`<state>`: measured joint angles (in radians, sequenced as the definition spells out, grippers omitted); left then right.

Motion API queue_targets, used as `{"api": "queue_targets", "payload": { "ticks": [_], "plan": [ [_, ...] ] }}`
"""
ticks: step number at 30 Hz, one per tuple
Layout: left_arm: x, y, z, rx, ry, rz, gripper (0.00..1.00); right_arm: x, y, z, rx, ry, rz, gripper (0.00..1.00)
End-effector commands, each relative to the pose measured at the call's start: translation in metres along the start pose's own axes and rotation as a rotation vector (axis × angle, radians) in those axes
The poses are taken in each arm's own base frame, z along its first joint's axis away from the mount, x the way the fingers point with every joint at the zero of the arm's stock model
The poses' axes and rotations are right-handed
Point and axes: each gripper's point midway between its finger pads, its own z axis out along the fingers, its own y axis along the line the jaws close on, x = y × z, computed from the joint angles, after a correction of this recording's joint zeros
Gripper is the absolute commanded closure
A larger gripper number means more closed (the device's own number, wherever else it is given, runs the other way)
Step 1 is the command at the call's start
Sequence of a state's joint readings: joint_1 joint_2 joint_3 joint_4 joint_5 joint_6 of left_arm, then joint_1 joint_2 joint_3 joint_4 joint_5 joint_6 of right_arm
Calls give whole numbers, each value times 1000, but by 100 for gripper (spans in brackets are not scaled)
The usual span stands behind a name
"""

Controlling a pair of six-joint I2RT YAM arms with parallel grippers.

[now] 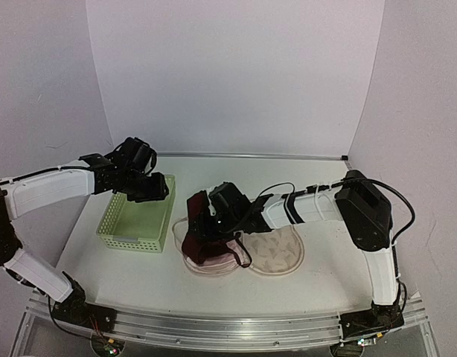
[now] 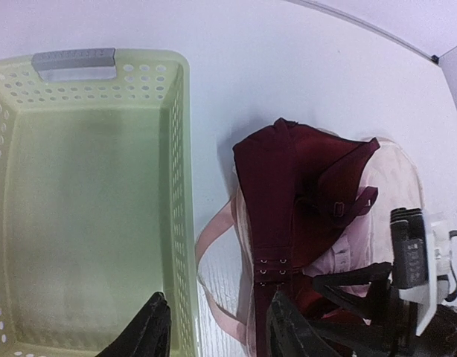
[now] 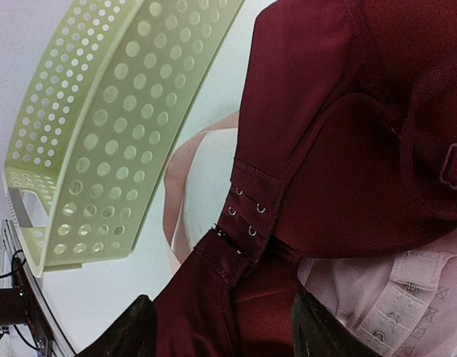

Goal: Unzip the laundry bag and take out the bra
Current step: Pick up the bra from the laundry bag.

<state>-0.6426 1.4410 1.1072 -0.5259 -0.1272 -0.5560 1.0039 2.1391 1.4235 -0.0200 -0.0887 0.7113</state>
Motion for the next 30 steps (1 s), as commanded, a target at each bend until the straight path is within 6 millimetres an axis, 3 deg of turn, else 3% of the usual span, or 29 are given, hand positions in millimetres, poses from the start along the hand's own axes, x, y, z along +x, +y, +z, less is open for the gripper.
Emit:
{"api": "queue_targets", "payload": {
  "ticks": [1,7,14,19,24,30],
  "plan": [
    [-31,-9,-35,27,-108,18,54,-25,13,3,-34,-60,21,39],
    [-29,-7,-43,37,-115,21,54,-28,5,14,-15,-64,34,41],
    [-26,-4,-45,31,-117,30,54,-34,-1,13,19,-94,23,42],
    [-26,-2,-46,25,-122,37,54,-39,-6,1,55,-129,1,42],
    [-25,-1,-43,19,-116,42,53,-35,-13,-2,89,-116,-11,41],
    [-24,0,-43,14,-117,46,53,-11,-14,15,50,-27,13,42]
  ]
}}
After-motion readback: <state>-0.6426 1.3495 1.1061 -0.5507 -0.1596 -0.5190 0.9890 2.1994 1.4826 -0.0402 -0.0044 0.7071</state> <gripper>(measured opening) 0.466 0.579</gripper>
